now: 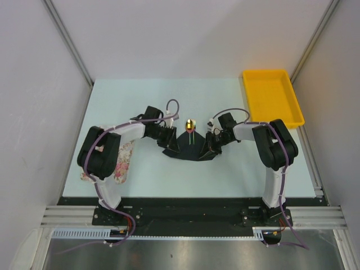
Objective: Place the utensils on the paper napkin and roll it up
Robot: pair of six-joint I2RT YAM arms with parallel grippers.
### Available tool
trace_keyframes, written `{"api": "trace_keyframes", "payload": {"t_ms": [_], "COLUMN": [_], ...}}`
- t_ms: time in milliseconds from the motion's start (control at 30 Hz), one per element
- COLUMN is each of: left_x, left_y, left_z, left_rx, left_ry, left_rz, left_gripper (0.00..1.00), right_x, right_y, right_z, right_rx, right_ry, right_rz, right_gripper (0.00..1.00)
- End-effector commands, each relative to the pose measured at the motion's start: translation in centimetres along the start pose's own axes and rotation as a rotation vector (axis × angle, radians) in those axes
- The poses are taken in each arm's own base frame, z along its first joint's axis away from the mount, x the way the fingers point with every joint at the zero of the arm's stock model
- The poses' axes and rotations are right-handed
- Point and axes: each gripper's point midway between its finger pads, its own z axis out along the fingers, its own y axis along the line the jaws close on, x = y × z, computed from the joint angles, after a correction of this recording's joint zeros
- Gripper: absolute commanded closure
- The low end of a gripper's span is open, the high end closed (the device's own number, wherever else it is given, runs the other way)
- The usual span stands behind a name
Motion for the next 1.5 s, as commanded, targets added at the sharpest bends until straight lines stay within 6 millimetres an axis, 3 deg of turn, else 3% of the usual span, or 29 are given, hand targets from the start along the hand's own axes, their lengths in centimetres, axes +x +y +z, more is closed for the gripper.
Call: {"api": "trace_keyframes", "payload": {"t_ms": [0,133,233,367,567,733,1100,1467], "left_x": [-1.7,-0.8,-0.4,0.5,0.5,1.2,3.0,3.9], "left_y": [-5.1,-6.9,-8.0,-6.8,-5.9,-3.4,-0.6,1.4], "left_z": [-3.5,-3.9,-2.8,-0.4,1.4,2.4,2.7,1.5], "left_rx": [0.172,0.232,0.265,0.256,0.247,0.181,0.174,0.154], "left_ry": [-0.101,-0.087,-0.058,0.003,0.052,0.072,0.093,0.057], "left_rz": [0.111,0.094,0.075,-0.011,-0.063,-0.141,-0.286,-0.359], "left_gripper": [0.62,0.63,0.66,0.71,0.71,0.73,0.77,0.79], "right_x": [-0.7,-0.8,-0.7,-0.7,-0.7,-0.8,-0.7,-0.7], "right_y": [-1.7,-1.5,-1.6,-1.5,-1.8,-1.9,-2.6,-2.7], "right_z": [0.3,0.4,0.4,0.2,0.3,0.3,0.3,0.2], "right_rx": [0.062,0.062,0.064,0.065,0.067,0.066,0.082,0.084], "right_ry": [-0.018,-0.021,-0.019,-0.022,-0.023,-0.023,-0.021,-0.023], "right_rz": [0.017,0.015,0.017,0.016,0.023,0.024,0.032,0.023], "right_gripper": [0.85,0.85,0.85,0.85,0.85,0.85,0.85,0.85]}}
